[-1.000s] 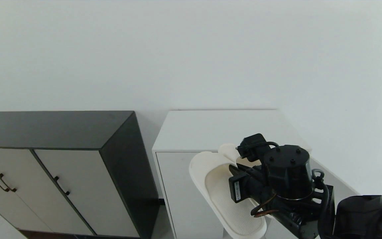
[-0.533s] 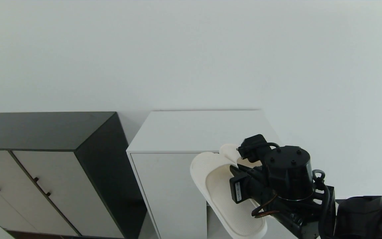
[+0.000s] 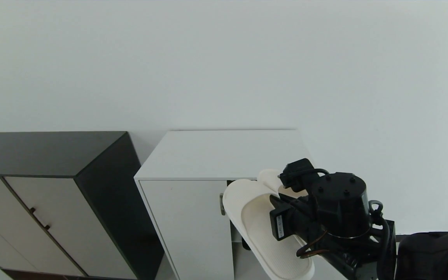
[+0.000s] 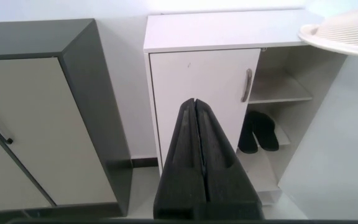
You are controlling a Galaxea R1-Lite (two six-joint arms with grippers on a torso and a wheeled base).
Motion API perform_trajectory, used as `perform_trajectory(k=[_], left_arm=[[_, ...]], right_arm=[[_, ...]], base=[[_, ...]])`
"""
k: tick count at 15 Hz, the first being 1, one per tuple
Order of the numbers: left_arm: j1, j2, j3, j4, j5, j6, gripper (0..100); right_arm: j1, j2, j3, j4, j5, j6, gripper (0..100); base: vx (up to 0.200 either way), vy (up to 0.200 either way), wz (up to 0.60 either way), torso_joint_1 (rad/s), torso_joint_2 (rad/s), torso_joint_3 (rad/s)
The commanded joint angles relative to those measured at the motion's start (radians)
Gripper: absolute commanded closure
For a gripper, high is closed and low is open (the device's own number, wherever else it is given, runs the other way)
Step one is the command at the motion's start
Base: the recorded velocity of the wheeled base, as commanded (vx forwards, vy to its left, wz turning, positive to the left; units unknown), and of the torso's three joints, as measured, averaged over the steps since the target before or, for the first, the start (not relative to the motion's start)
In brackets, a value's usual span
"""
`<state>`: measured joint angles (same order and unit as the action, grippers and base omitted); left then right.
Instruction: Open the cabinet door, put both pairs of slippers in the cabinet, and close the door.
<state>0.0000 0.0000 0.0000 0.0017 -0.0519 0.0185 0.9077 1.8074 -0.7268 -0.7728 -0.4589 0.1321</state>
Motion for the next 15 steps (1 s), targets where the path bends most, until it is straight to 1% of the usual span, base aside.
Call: perform_trajectory(k=[1,9,15], left_arm=[[0.0,0.002,0.0,0.0,0.0,0.0,100],[0.0,0.002,0.0,0.0,0.001,-0.002,100],[0.0,0.002,0.0,0.0,0.0,0.0,100]], right_arm=[[0.013,-0.019,0.01,0.0,0.0,0.0,100],[0.016,-0.031,0.055,0.0,-0.001,-0.002,100],[0.028,-0.03,0.064,0.0,-0.001,-0.006,100]], base=[[0.0,0.0,0.0,0.0,0.0,0.0],[0.0,0.0,0.0,-0.007,0.01,0.007],[0.0,0.0,0.0,-0.159,0.36,0.203]])
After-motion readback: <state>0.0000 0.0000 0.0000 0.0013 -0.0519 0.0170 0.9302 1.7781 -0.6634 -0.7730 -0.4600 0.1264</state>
